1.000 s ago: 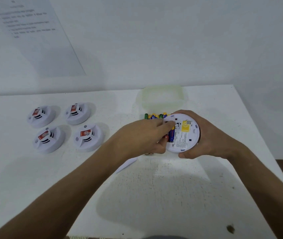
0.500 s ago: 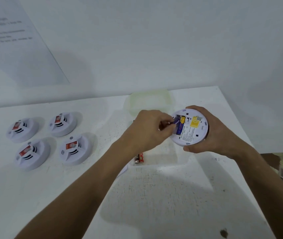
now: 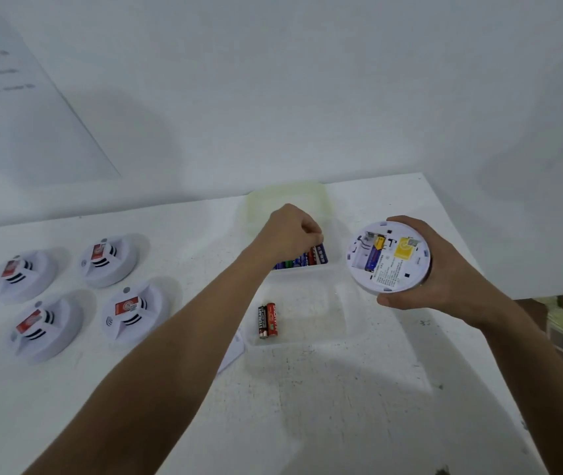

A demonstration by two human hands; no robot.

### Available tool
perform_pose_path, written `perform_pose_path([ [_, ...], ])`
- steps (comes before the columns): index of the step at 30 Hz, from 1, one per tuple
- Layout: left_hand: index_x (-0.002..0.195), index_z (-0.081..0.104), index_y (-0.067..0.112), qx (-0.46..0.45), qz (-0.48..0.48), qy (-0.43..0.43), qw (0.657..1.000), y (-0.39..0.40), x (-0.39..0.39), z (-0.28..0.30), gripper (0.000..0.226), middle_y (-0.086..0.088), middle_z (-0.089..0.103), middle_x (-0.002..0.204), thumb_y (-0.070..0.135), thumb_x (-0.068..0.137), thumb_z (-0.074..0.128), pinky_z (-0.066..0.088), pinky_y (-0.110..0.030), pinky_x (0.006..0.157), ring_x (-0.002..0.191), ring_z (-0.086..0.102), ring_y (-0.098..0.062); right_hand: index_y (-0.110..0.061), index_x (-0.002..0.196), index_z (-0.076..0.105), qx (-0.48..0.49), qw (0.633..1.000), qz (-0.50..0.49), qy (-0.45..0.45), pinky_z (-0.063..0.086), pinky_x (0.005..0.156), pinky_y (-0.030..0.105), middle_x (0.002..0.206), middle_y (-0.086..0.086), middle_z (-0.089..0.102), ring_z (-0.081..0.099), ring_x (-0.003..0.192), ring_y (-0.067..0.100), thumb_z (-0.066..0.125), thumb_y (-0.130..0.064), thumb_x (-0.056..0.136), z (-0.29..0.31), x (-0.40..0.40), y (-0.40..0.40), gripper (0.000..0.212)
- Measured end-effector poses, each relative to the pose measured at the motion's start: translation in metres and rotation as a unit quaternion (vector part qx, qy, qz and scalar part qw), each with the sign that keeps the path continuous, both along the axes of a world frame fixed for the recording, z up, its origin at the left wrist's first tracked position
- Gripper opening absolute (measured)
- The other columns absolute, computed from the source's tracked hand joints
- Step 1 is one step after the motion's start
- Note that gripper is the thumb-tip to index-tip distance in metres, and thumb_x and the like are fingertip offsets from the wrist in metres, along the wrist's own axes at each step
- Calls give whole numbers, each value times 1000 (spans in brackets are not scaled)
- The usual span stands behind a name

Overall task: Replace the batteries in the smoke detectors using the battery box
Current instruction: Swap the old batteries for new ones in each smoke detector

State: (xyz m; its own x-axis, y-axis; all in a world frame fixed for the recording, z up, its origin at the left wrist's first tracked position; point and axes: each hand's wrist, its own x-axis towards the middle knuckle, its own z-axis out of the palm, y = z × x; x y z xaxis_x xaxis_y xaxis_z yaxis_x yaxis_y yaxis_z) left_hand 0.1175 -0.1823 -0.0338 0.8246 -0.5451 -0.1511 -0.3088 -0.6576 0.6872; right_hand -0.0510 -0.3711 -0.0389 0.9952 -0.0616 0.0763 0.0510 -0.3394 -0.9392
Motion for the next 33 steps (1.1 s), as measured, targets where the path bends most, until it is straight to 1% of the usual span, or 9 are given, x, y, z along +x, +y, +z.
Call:
perform_pose_path([
  [3, 108, 73, 10, 15, -5, -27, 999, -2, 2, -9, 21, -4, 71, 111, 18, 89, 66, 43, -17, 82, 99, 64, -14, -26, 136, 46, -3, 1000, 6, -2, 51, 90, 15, 127, -16, 58, 57, 120, 6, 89, -36, 45, -1, 3, 0, 100],
  [6, 111, 71, 11, 5, 0, -46, 999, 1, 3, -15, 26, -3, 71, 113, 23, 89, 68, 41, -16, 85, 103, 64, -13, -28, 135, 46, -2, 1000, 10, -2, 51, 90, 16, 127, -16, 57, 57, 120, 7, 90, -36, 45, -3, 5, 2, 100],
  [9, 111, 71, 14, -3, 1, -59, 998, 5, -2, -13, 25, 1, 71, 112, 24, 89, 67, 42, -15, 83, 88, 62, -8, -28, 135, 46, -6, 1000, 18, -4, 51, 91, 16, 127, -17, 57, 56, 120, 7, 90, -36, 45, -3, 8, 5, 101],
  [11, 107, 71, 19, -58, 23, -52, 997, 8, -10, -3, 20, 6, 71, 105, 21, 89, 65, 45, -12, 74, 75, 60, -4, -28, 135, 46, -7, 1000, 23, -10, 50, 90, 15, 125, -19, 57, 56, 120, 6, 92, -29, 46, -3, 11, 8, 100],
  [14, 96, 67, 25, -138, -16, -11, 990, 14, -30, 24, 14, 12, 66, 102, 17, 84, 66, 50, -16, 68, 82, 64, -4, -27, 134, 45, -11, 999, 41, -23, 50, 90, 14, 124, -19, 57, 57, 118, 7, 92, -20, 49, 0, 14, 12, 98],
  [16, 98, 61, 30, -107, -109, 6, 988, 20, -42, 41, 22, 8, 58, 114, 21, 81, 72, 54, -21, 74, 97, 61, -7, -35, 133, 45, -16, 998, 58, -31, 50, 90, 14, 125, -21, 58, 58, 118, 7, 92, -30, 49, 4, 16, 16, 96],
  [19, 107, 53, 39, -37, -185, 0, 982, 30, -51, 54, 42, 6, 52, 122, 35, 76, 80, 56, -24, 81, 102, 58, -11, -40, 131, 45, -17, 997, 70, -37, 50, 89, 12, 124, -25, 57, 58, 119, 6, 88, -37, 50, 10, 17, 22, 91],
  [27, 110, 46, 40, -8, -179, -8, 984, 39, -58, 54, 53, 5, 51, 121, 35, 73, 83, 47, -11, 72, 91, 56, -5, -30, 134, 44, -26, 994, 93, -42, 49, 91, 13, 124, -22, 57, 57, 119, 10, 88, -38, 52, 10, 18, 28, 93],
  [33, 109, 43, 27, -1, -173, 3, 985, 37, -65, 48, 56, 2, 45, 111, 28, 71, 84, 54, -31, 82, 97, 56, -16, -23, 139, 45, -33, 993, 114, -10, 52, 93, 20, 127, -14, 60, 58, 120, 17, 91, -31, 49, 4, 22, 25, 101],
])
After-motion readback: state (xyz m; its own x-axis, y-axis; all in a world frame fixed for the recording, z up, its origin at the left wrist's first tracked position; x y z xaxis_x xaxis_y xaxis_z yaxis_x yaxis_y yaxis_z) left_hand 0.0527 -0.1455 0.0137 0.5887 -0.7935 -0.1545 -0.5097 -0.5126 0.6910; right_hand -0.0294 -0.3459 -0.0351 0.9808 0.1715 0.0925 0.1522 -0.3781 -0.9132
